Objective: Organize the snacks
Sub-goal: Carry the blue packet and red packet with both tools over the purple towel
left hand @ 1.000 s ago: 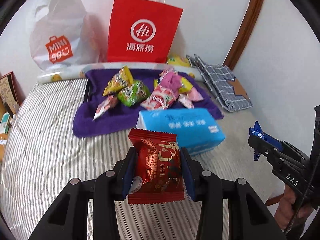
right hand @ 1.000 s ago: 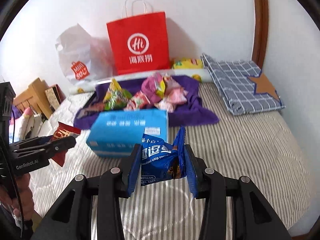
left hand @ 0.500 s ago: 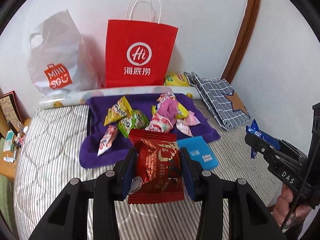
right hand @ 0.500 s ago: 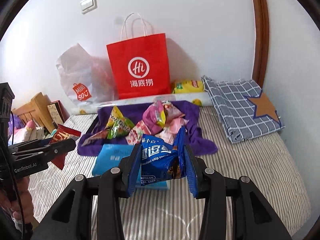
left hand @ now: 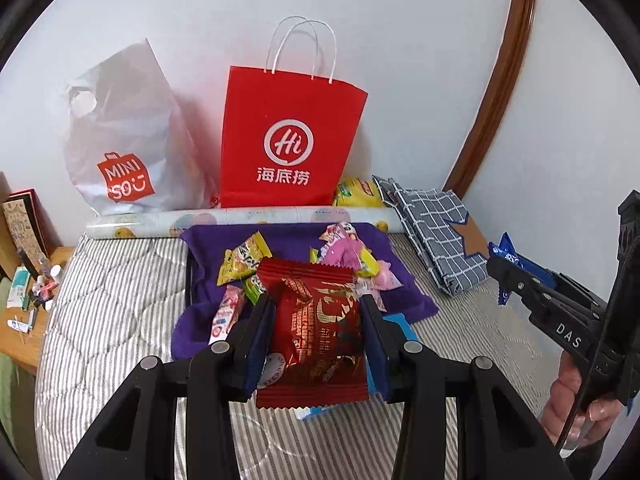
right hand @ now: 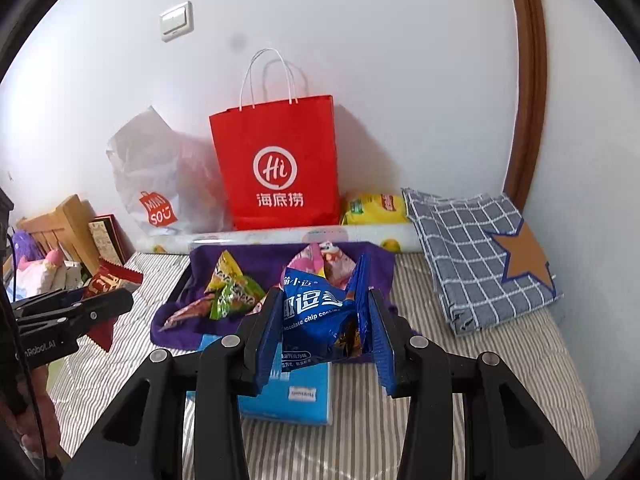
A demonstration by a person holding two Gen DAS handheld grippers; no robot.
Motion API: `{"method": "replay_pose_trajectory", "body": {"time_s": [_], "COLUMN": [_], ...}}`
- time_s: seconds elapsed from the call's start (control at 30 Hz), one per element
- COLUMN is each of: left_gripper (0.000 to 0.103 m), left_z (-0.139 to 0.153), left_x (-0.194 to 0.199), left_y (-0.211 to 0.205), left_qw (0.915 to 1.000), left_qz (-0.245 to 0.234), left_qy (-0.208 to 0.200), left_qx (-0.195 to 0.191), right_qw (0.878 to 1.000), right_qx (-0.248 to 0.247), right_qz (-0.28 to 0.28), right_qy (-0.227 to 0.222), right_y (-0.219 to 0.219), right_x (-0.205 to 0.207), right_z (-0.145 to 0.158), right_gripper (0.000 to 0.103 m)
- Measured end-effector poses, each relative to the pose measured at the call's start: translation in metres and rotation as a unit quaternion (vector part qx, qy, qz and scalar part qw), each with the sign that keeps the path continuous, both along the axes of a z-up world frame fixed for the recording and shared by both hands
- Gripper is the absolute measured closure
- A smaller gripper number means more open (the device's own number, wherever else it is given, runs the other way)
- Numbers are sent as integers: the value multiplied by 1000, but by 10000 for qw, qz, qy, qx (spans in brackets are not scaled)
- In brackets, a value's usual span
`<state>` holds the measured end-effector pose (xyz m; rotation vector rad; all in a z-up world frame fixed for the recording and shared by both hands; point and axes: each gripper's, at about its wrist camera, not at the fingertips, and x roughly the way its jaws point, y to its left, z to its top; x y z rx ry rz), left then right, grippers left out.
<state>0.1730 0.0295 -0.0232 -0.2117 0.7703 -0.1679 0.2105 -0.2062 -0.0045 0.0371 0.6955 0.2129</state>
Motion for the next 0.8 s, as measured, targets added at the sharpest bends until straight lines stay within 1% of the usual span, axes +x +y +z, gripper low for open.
{"method": "replay_pose_trajectory", "body": {"time_s": [0.37, 0.6, 0.8], "left_gripper": [62, 62, 62], "left_z": [18, 24, 27], "left_x": [23, 46, 62], "left_y": [15, 27, 38], "left_qw": [9995, 9988, 9980], "left_qz": [203, 367, 493], "left_qy": [-148, -169, -181], "left_qx": [190, 265, 342], "right_qw": [9999, 9996, 9994], "right_qx": [-16, 184, 174], "right_qz": [-28, -145, -180], "right_qy": [-115, -170, -247], "right_y": [9, 5, 8], "right_x": [31, 58, 81], "right_z": [12, 17, 20], "right_gripper": [61, 61, 61]}}
